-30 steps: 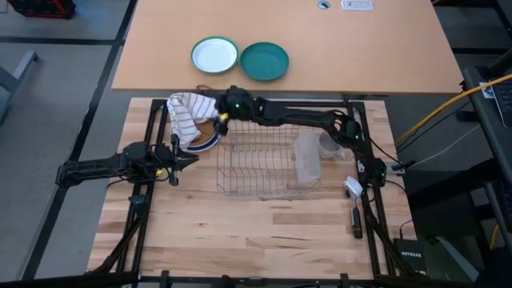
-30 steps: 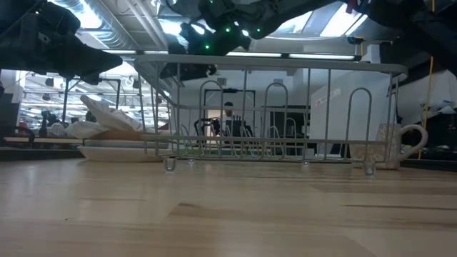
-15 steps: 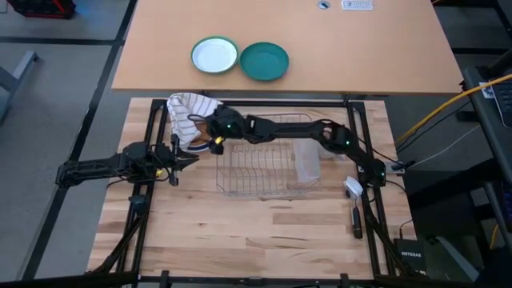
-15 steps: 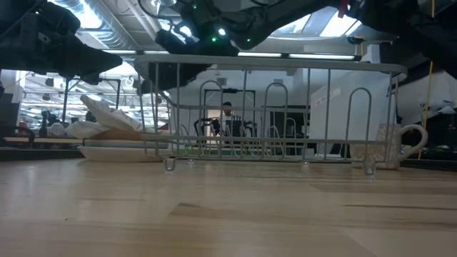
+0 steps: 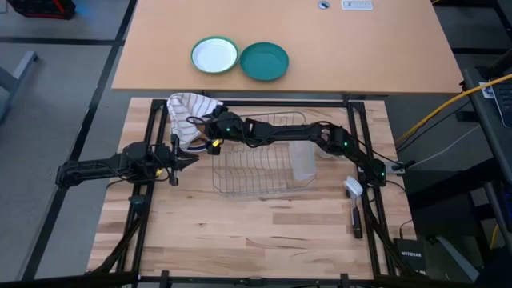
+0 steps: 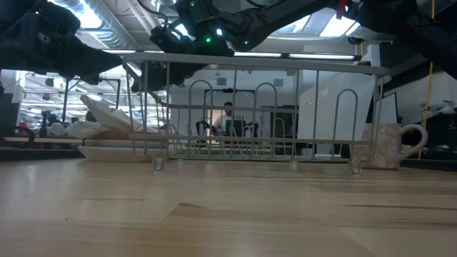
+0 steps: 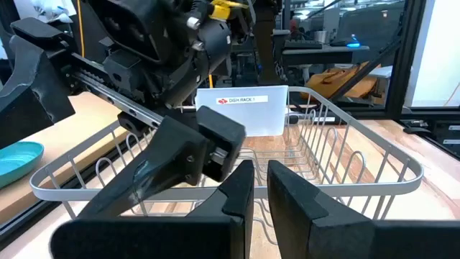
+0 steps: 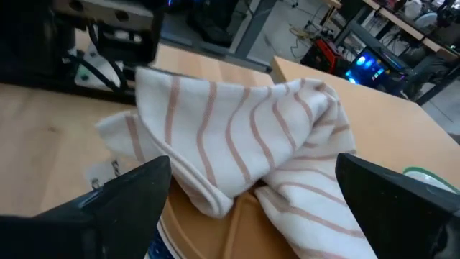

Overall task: Sort dishes
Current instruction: Prepare the dish rack

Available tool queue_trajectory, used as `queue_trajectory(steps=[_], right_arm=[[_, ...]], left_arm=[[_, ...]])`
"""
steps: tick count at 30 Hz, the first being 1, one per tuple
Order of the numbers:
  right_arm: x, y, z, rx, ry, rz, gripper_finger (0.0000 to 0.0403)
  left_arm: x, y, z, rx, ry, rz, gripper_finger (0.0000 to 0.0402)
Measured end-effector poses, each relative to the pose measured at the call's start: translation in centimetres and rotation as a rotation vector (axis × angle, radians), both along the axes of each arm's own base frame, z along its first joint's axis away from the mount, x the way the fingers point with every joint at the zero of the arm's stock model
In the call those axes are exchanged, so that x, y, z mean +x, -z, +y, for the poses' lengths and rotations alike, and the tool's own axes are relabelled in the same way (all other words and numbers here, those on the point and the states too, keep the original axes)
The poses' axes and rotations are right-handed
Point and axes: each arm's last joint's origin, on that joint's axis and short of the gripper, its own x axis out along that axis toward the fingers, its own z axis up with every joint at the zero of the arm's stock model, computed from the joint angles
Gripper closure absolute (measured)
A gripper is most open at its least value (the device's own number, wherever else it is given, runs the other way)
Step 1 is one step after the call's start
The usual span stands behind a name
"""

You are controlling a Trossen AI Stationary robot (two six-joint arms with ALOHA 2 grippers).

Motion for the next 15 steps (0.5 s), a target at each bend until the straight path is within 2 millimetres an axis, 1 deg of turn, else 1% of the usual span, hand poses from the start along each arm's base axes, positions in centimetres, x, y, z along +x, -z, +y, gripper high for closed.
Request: queue_trajectory(steps=[6,10,15], right_arm=[[-0.8,0.2,-0.8,0.021,0.01,0.098,0.0004],[-1.8,-1.2,-1.1,0.019,0.015,0.142,0.0004],[-3.9,-3.5,-1.2,-0.053,0.027,0.291,0.0004]], left_arm=[[0.0,0.0,0.0,0.0,0.0,0.0,0.0369],[0.0,0.0,0.0,0.0,0.0,0.0,0.0369],[0.0,0.0,0.0,0.0,0.001,0.0,0.0369]])
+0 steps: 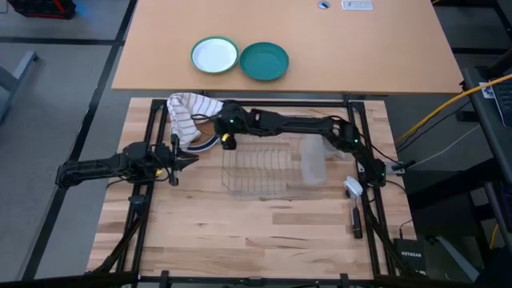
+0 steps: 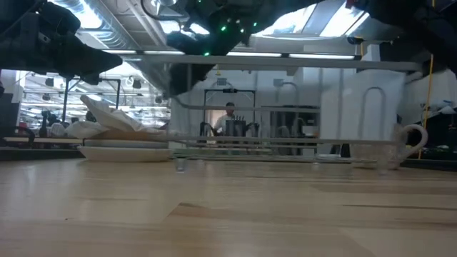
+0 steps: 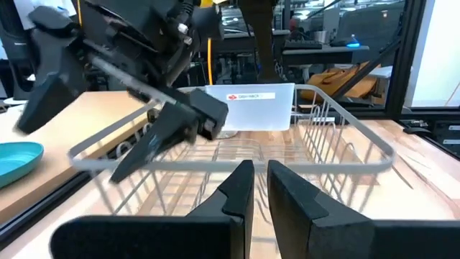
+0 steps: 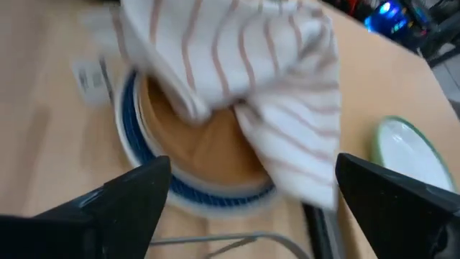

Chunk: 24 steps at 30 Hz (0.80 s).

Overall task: Sort dishes
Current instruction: Prepare the dish rack

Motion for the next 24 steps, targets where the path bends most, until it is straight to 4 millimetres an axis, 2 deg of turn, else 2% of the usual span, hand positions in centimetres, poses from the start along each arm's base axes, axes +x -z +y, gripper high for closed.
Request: queue_trajectory(steps=[7,13,16,19,24], right_arm=[[-2.6,-2.7,0.3,-0.051,0.063,0.123,0.0011],[-4.5,-4.3,1.5,0.02,0.069,0.201,0.0064],[-5.4,-3.8,3.5,0.136,0.043,0.306,0.0095],[-5.6,-3.3,6.6,0.258,-0.063,0.364,0.0119],[-5.3,-3.6,11.5,0.306,-0.222,0.375,0.014]], left_arm=[[0.0,0.0,0.0,0.0,0.0,0.001,0.0369],[0.0,0.0,0.0,0.0,0.0,0.0,0.0369],[0.0,0.0,0.0,0.0,0.0,0.0,0.0369],[0.0,0.0,0.0,0.0,0.0,0.0,0.0369],[0.0,0.0,0.0,0.0,-0.001,0.0,0.0369]])
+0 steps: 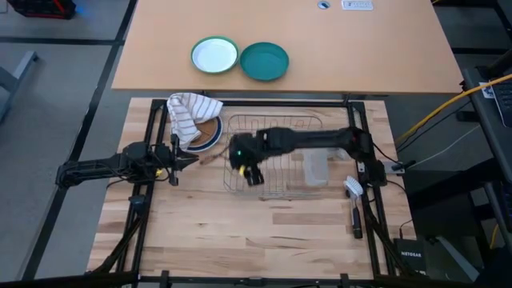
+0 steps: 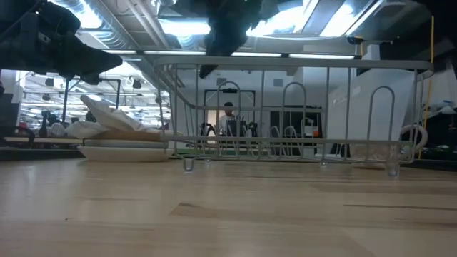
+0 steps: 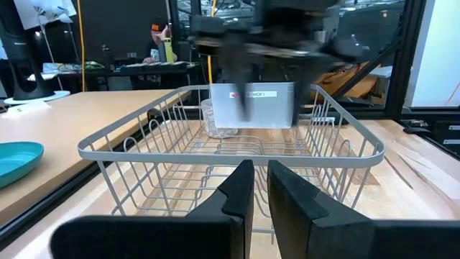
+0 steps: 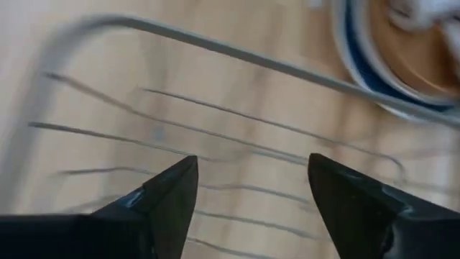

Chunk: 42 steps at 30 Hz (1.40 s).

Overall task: Sort dishes
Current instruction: Prepare the dish rack

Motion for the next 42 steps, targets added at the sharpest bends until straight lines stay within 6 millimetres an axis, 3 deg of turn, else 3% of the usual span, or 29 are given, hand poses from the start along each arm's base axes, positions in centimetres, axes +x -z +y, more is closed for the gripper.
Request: queue_trajectory(steps=[4,8,12,16,22,30,42], right_arm=[[-0.2,-1.3,2.9,0.005,-0.024,-0.025,0.0144],[-0.8,-2.1,5.9,0.116,-0.013,0.0,0.0145],[-1.8,-1.9,9.0,0.179,0.033,0.067,0.0145],[-2.9,-0.6,10.8,0.127,0.109,0.161,0.0145],[-3.6,0.3,11.1,-0.018,0.253,0.174,0.0146],[-3.7,0.5,11.1,-0.002,0.258,0.2,0.0146],[-4.5,4.8,10.0,-0.074,0.343,0.352,0.0151]], left_arm=[[0.0,0.0,0.0,0.0,0.0,0.0,0.0369],[0.0,0.0,0.0,0.0,0.0,0.0,0.0369],[0.0,0.0,0.0,0.0,0.0,0.0,0.0369],[0.0,0.0,0.0,0.0,0.0,0.0,0.0369],[0.0,0.0,0.0,0.0,0.001,0.0,0.0369],[0.0,0.0,0.0,0.0,0.0,0.0,0.0369],[0.0,0.0,0.0,0.0,0.0,0.0,0.0369]])
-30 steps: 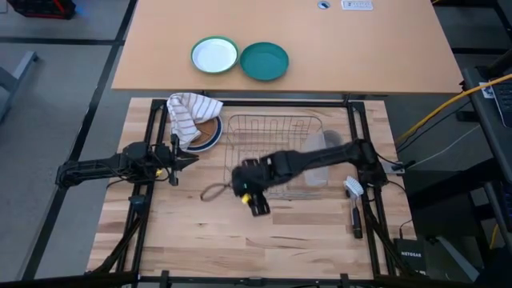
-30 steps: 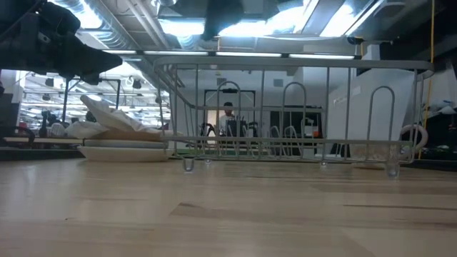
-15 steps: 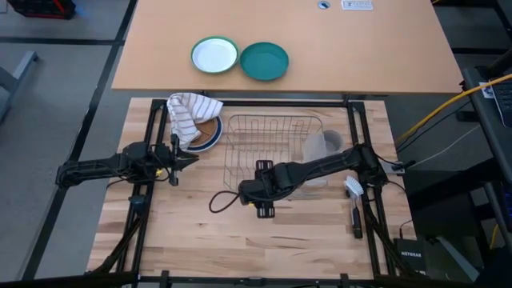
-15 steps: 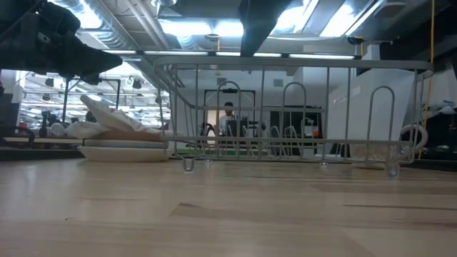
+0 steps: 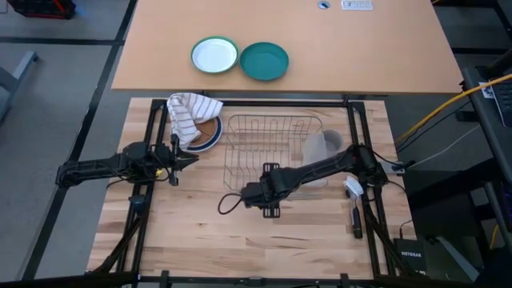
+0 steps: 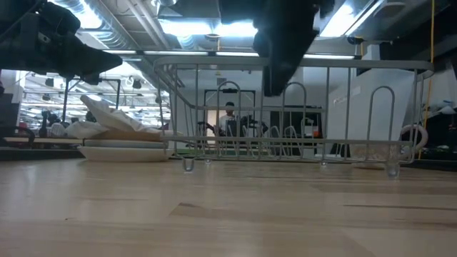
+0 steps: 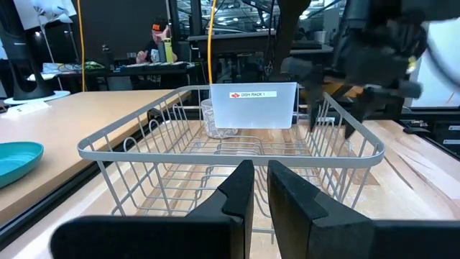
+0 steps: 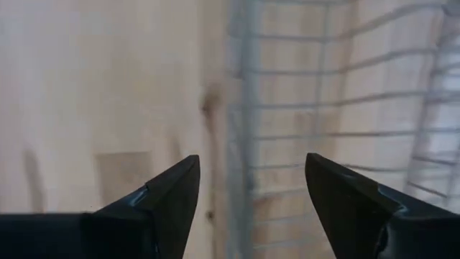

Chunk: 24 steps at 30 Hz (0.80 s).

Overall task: Sort dishes
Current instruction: Prepare the dish rack

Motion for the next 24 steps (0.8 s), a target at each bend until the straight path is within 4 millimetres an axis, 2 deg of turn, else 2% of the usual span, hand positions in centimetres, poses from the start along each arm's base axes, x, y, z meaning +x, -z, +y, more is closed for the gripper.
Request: queue_trajectory(steps=[7,14,24], right_arm=[[0.5,0.4,-3.0,-0.047,0.034,0.015,0.0205],[1.0,0.4,-6.8,-0.125,-0.016,0.047,0.0273],[0.7,0.4,-13.6,-0.146,0.002,0.122,0.0332]], left_arm=[[0.0,0.0,0.0,0.0,0.0,0.0,0.0369],[0.0,0.0,0.0,0.0,0.0,0.0,0.0369],[0.0,0.0,0.0,0.0,0.0,0.0,0.0369]])
